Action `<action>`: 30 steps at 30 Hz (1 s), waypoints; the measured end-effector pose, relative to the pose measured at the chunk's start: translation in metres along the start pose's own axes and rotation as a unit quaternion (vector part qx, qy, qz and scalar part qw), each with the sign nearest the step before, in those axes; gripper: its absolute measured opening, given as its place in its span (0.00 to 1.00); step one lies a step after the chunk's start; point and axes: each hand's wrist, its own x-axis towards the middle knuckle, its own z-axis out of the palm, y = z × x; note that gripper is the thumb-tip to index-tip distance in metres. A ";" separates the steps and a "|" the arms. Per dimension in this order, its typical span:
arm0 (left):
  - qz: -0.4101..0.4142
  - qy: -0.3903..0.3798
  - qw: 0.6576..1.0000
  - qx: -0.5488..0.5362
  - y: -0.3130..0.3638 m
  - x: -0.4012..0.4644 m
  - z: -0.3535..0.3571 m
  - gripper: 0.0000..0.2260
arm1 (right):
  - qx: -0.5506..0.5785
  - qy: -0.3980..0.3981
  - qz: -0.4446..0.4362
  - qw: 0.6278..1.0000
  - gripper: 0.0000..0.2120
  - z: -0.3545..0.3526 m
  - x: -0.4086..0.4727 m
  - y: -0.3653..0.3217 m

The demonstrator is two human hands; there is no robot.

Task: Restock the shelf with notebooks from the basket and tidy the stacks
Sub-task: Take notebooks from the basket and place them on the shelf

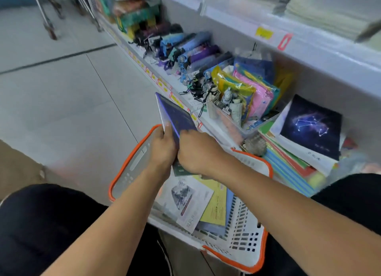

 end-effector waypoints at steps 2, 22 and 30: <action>0.028 -0.011 0.999 -0.029 0.021 -0.001 0.008 0.19 | 0.000 0.020 -0.001 1.000 0.18 -0.017 0.000 0.005; 0.062 -0.312 0.948 -0.021 0.248 0.038 0.141 0.11 | 0.686 0.262 0.089 0.673 0.12 -0.198 -0.063 0.169; 0.024 -0.334 0.938 0.093 0.258 0.044 0.189 0.06 | 0.767 0.329 0.193 0.515 0.10 -0.238 -0.053 0.196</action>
